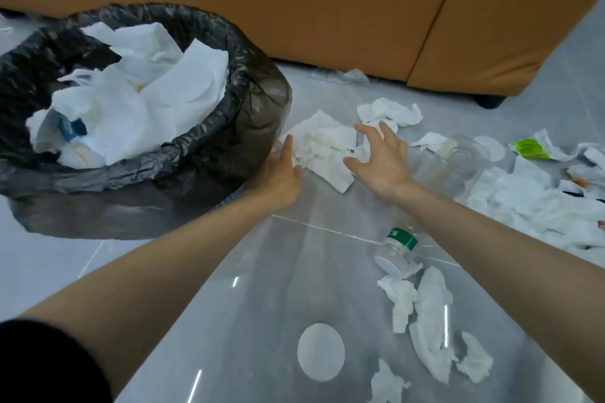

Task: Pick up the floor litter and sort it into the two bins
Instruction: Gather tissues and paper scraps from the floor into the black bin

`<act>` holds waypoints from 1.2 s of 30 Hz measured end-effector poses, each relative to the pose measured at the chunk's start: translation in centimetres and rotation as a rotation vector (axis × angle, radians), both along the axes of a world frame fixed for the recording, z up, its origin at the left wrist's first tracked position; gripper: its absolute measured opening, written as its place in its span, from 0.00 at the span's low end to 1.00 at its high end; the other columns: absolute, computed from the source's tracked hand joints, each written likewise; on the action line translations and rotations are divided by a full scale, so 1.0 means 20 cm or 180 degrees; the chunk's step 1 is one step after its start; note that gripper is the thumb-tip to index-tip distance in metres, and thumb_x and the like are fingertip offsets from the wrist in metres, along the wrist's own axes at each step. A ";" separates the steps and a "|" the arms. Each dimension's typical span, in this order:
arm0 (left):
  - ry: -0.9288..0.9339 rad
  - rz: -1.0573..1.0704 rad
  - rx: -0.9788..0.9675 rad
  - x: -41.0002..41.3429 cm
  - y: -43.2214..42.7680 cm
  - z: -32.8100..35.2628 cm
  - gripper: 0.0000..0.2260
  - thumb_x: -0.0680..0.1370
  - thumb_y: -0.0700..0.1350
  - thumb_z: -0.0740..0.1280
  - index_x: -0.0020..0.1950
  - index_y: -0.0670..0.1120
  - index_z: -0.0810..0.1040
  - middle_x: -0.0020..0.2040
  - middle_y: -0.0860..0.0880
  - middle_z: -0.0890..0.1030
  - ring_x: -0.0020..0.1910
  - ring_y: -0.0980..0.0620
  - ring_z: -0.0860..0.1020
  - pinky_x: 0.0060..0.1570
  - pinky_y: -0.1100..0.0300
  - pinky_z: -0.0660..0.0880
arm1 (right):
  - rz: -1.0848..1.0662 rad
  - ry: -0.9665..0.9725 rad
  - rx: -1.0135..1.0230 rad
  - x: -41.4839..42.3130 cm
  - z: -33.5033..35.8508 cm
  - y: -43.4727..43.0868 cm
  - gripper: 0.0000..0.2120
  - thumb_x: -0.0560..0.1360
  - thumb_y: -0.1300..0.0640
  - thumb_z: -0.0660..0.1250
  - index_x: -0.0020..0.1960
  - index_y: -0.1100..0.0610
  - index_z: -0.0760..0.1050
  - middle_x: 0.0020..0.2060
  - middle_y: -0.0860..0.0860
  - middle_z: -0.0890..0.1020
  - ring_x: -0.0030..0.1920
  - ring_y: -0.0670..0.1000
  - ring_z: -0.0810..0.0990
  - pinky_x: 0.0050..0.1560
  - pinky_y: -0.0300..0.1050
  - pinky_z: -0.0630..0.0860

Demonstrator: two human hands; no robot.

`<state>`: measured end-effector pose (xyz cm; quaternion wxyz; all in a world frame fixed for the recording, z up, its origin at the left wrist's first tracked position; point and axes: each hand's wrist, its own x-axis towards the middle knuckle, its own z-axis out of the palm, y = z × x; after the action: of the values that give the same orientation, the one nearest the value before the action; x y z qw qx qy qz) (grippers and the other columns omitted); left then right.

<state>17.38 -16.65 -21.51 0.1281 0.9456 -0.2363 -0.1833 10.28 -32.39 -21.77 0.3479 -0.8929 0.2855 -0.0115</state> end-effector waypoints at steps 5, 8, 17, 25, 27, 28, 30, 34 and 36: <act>0.0083 0.0385 0.0148 0.06 -0.05 -0.09 0.26 0.82 0.51 0.51 0.78 0.47 0.46 0.76 0.36 0.49 0.75 0.39 0.50 0.71 0.50 0.50 | 0.0169 0.0403 0.0021 0.13 -0.09 -0.05 0.37 0.72 0.41 0.67 0.75 0.42 0.51 0.77 0.53 0.43 0.76 0.57 0.38 0.74 0.52 0.46; -0.0107 0.0401 0.0231 0.06 -0.05 -0.16 0.26 0.82 0.54 0.51 0.77 0.50 0.47 0.75 0.33 0.49 0.75 0.37 0.48 0.72 0.47 0.49 | 0.0347 0.0641 -0.0357 0.14 -0.18 -0.07 0.40 0.71 0.37 0.66 0.76 0.43 0.49 0.77 0.54 0.42 0.76 0.56 0.37 0.75 0.52 0.42; -0.0262 0.0456 -0.0276 0.04 -0.05 -0.12 0.25 0.81 0.53 0.57 0.76 0.49 0.56 0.75 0.38 0.56 0.74 0.41 0.54 0.69 0.54 0.52 | 0.0359 0.0139 -0.0865 0.10 -0.26 -0.05 0.32 0.72 0.35 0.63 0.72 0.46 0.61 0.73 0.53 0.58 0.74 0.53 0.52 0.72 0.47 0.54; -0.0035 0.0172 -0.0911 0.00 0.07 -0.05 0.23 0.70 0.50 0.72 0.61 0.41 0.77 0.61 0.39 0.75 0.62 0.43 0.71 0.53 0.63 0.63 | 0.0576 -0.0053 -0.0983 -0.11 -0.25 0.06 0.28 0.72 0.38 0.64 0.68 0.48 0.66 0.64 0.50 0.66 0.67 0.51 0.61 0.65 0.45 0.63; 0.0080 -0.0001 -0.0817 -0.05 0.10 -0.04 0.24 0.69 0.52 0.69 0.62 0.43 0.77 0.64 0.40 0.73 0.64 0.44 0.70 0.57 0.62 0.63 | 0.0661 -0.0007 -0.0934 -0.17 -0.23 0.07 0.27 0.72 0.39 0.65 0.68 0.47 0.67 0.65 0.49 0.66 0.67 0.50 0.61 0.65 0.43 0.63; 0.0194 -0.0060 -0.0803 -0.09 0.10 -0.04 0.23 0.69 0.50 0.70 0.63 0.44 0.77 0.65 0.41 0.73 0.65 0.45 0.69 0.58 0.63 0.63 | 0.0692 0.0018 -0.0894 -0.19 -0.22 0.08 0.27 0.72 0.40 0.66 0.68 0.47 0.67 0.65 0.49 0.66 0.67 0.49 0.60 0.65 0.42 0.62; 0.0318 -0.0248 -0.0981 -0.17 0.11 -0.04 0.23 0.68 0.49 0.69 0.61 0.42 0.78 0.64 0.42 0.75 0.64 0.44 0.71 0.59 0.64 0.64 | 0.0735 0.0072 -0.0817 -0.25 -0.20 0.10 0.26 0.72 0.41 0.67 0.68 0.47 0.68 0.65 0.48 0.66 0.67 0.48 0.61 0.64 0.40 0.62; 0.0365 -0.0440 -0.1142 -0.34 0.10 -0.07 0.18 0.71 0.42 0.70 0.60 0.41 0.79 0.59 0.43 0.78 0.58 0.45 0.75 0.51 0.75 0.60 | 0.0854 0.0182 -0.0749 -0.37 -0.15 0.13 0.23 0.71 0.44 0.69 0.64 0.49 0.72 0.62 0.46 0.70 0.65 0.48 0.63 0.58 0.36 0.63; 0.0335 -0.0447 -0.1304 -0.42 0.12 -0.08 0.17 0.68 0.42 0.69 0.56 0.40 0.81 0.55 0.44 0.80 0.54 0.46 0.76 0.47 0.78 0.60 | 0.0986 0.0277 -0.0725 -0.44 -0.13 0.13 0.21 0.71 0.47 0.69 0.62 0.50 0.74 0.60 0.47 0.72 0.63 0.49 0.66 0.57 0.36 0.63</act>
<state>9.04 -14.27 -23.19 0.3166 0.8702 -0.3269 -0.1890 1.58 -29.73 -24.33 0.2296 -0.9594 0.1562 0.0486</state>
